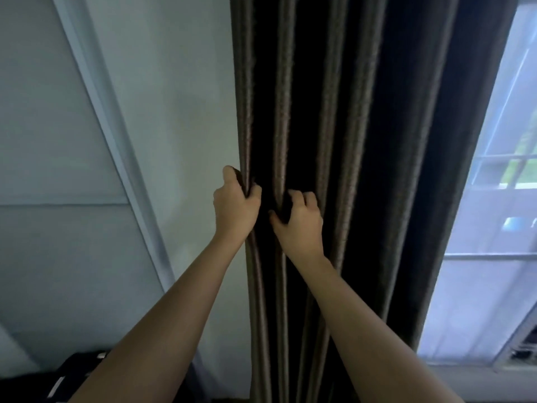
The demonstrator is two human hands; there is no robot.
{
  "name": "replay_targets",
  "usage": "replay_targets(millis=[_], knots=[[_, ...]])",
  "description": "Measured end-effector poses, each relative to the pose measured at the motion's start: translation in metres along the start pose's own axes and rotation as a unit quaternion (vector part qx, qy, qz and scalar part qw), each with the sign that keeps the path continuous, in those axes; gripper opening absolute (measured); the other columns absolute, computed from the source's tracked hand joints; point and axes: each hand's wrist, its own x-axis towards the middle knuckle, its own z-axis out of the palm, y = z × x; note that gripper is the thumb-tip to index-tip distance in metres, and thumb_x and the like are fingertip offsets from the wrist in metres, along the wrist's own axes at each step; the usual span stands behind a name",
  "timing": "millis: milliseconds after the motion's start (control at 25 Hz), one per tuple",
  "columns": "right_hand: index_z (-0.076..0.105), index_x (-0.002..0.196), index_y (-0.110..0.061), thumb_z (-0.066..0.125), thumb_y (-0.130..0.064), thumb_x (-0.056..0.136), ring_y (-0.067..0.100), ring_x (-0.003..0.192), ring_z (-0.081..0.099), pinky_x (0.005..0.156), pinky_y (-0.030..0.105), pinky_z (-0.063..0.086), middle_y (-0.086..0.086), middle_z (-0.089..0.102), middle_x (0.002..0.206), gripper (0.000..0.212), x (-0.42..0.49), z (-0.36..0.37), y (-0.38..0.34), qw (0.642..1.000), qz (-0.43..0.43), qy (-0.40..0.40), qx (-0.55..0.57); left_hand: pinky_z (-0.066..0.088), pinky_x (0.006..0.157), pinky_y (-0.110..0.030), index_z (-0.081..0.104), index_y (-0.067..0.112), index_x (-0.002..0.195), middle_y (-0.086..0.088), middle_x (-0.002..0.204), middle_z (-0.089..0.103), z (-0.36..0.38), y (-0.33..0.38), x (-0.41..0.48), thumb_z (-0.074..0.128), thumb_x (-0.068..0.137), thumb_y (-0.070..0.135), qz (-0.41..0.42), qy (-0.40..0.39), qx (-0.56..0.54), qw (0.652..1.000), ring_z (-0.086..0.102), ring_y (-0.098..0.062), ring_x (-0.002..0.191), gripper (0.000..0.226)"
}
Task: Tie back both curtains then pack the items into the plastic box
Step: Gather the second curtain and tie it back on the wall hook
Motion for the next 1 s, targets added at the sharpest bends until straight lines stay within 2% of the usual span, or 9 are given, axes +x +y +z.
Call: replay_targets(millis=[120,200,320,480,600,720,840,920,1000], knots=[[0.039,0.124,-0.012,0.063,-0.015,0.086,0.024,0.096,0.062,0.082,0.036,0.053,0.010,0.060,0.113,0.045,-0.011,0.010,0.005,0.999,0.017,-0.035,0.020,0.041,0.045,-0.013,0.035,0.008,0.109,-0.004,0.082,0.056,-0.008,-0.010,0.007,0.042,0.095,0.010,-0.027,-0.058,-0.017,0.998,0.052,-0.011,0.060,0.016],[0.037,0.126,-0.013,0.055,-0.010,0.090,0.023,0.088,0.066,0.077,0.033,0.053,0.006,0.065,0.105,0.041,-0.026,0.018,0.019,0.999,0.035,-0.033,-0.004,0.041,0.055,-0.021,0.032,0.007,0.130,-0.009,0.089,0.057,-0.007,-0.020,-0.001,0.037,0.098,0.011,-0.019,-0.102,0.022,0.994,0.052,-0.014,0.064,0.033],[0.048,0.119,-0.011,0.049,-0.010,0.093,0.022,0.077,0.066,0.072,0.033,0.055,0.006,0.068,0.093,0.026,-0.059,0.027,0.048,0.996,0.051,-0.050,-0.056,0.035,0.057,-0.015,0.036,0.003,0.135,-0.017,0.091,0.062,0.001,-0.034,-0.025,0.033,0.100,0.010,0.021,-0.190,0.088,0.978,0.048,-0.016,0.064,0.036],[0.044,0.134,-0.012,0.048,-0.011,0.094,0.023,0.082,0.068,0.077,0.040,0.056,0.008,0.069,0.099,0.040,-0.090,0.036,0.072,0.994,0.043,-0.092,-0.045,0.039,0.053,-0.006,0.032,0.009,0.140,-0.004,0.088,0.059,0.010,-0.030,-0.033,0.031,0.102,0.015,0.007,-0.284,0.028,0.958,0.051,-0.009,0.065,0.039],[0.041,0.137,-0.013,0.048,-0.014,0.095,0.025,0.088,0.067,0.081,0.040,0.055,0.010,0.068,0.102,0.043,-0.091,0.038,0.080,0.989,0.034,-0.135,-0.053,0.039,0.065,-0.013,0.035,0.014,0.139,-0.010,0.102,0.061,0.014,-0.026,-0.030,0.030,0.102,0.023,-0.003,-0.337,0.000,0.942,0.056,-0.019,0.086,0.038],[0.045,0.132,-0.010,0.044,-0.017,0.097,0.027,0.091,0.066,0.083,0.041,0.053,0.012,0.068,0.103,0.036,-0.096,0.039,0.084,0.979,0.045,-0.177,-0.087,0.040,0.062,-0.017,0.046,0.009,0.128,-0.014,0.094,0.062,0.017,-0.022,-0.022,0.031,0.102,0.024,0.001,-0.364,0.031,0.931,0.057,-0.020,0.079,0.033],[0.042,0.135,-0.011,0.040,-0.014,0.098,0.023,0.091,0.067,0.082,0.036,0.054,0.010,0.067,0.105,0.037,-0.103,0.043,0.085,0.973,0.060,-0.197,-0.106,0.046,0.077,-0.031,0.051,0.002,0.116,-0.021,0.102,0.061,0.021,-0.021,-0.018,0.033,0.101,0.028,-0.023,-0.396,0.034,0.917,0.056,-0.023,0.083,0.035],[0.038,0.137,-0.011,0.040,-0.008,0.097,0.021,0.091,0.067,0.082,0.032,0.055,0.009,0.067,0.108,0.041,-0.102,0.047,0.084,0.970,0.051,-0.205,-0.121,0.045,0.084,-0.037,0.053,0.007,0.113,-0.015,0.108,0.059,0.023,-0.019,-0.021,0.037,0.099,0.032,-0.047,-0.414,0.015,0.909,0.055,-0.022,0.092,0.033],[0.036,0.139,-0.010,0.041,-0.004,0.095,0.021,0.093,0.067,0.083,0.031,0.054,0.010,0.065,0.112,0.044,-0.100,0.052,0.084,0.969,0.040,-0.211,-0.124,0.045,0.080,-0.031,0.057,0.007,0.113,-0.007,0.102,0.060,0.023,-0.010,-0.026,0.044,0.095,0.035,-0.063,-0.420,-0.015,0.905,0.057,-0.019,0.091,0.036]])
